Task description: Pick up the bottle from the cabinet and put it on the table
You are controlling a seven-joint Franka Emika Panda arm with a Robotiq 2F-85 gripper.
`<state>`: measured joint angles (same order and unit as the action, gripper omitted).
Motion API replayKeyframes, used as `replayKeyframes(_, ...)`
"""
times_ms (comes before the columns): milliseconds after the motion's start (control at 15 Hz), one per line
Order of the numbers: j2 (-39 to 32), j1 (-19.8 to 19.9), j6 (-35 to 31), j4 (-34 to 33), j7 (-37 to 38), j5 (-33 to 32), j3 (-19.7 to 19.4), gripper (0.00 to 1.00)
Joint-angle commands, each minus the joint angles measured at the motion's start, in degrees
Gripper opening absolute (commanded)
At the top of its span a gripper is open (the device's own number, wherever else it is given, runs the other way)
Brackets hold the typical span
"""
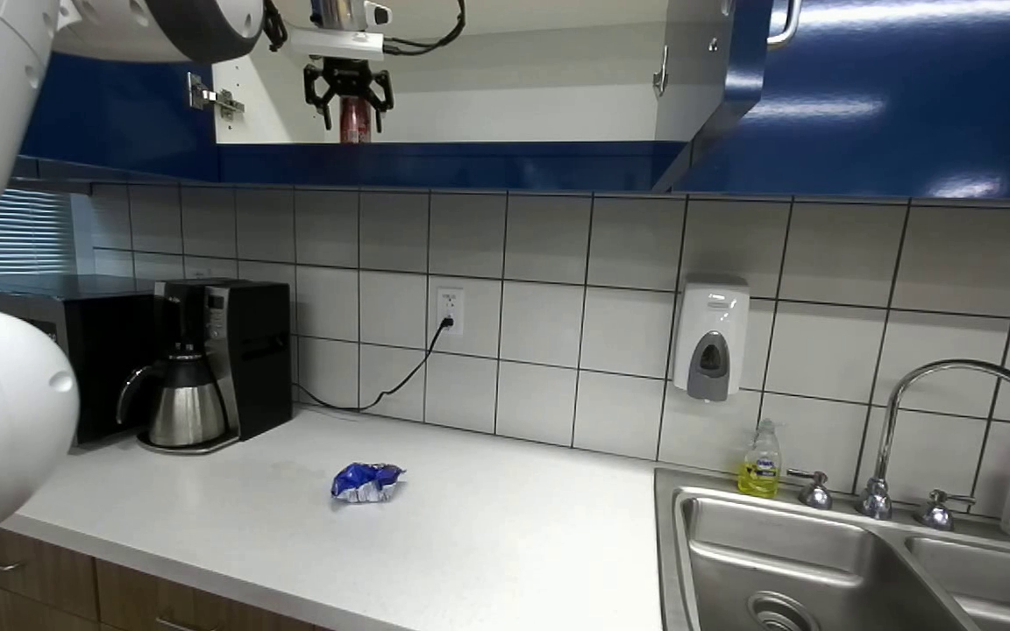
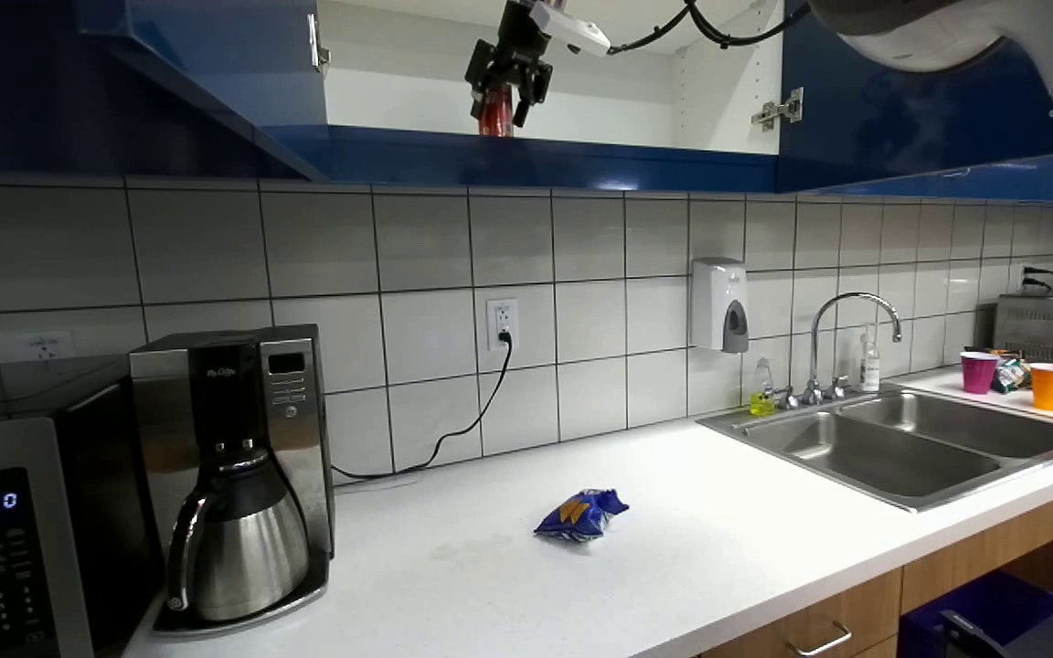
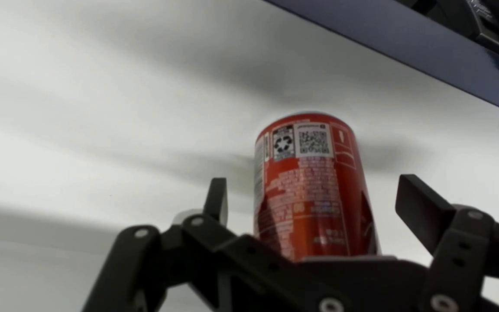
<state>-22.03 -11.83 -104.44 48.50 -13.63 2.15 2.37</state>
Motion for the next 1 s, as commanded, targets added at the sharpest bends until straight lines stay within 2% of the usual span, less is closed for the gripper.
replayKeyframes(0,-2.09,-0.51,1.97,-4.34,1.55,-0.82,-0.35,0.75)
replayKeyframes(67,-2.29,-0.55,1.79,-4.63,1.59,-0.88,-0.38,0.74)
replayKeyframes(267,-2.81,-0.52,1.45,-5.20,1.52,-0.70,-0.32,0.49)
replayKeyframes(400,-3.16,-0.56,1.40,-5.56,1.58,-0.73,-0.34,0.38)
replayKeyframes(933,-2.89,0.11,2.06,-5.94,1.19,0.05,-0.27,0.38)
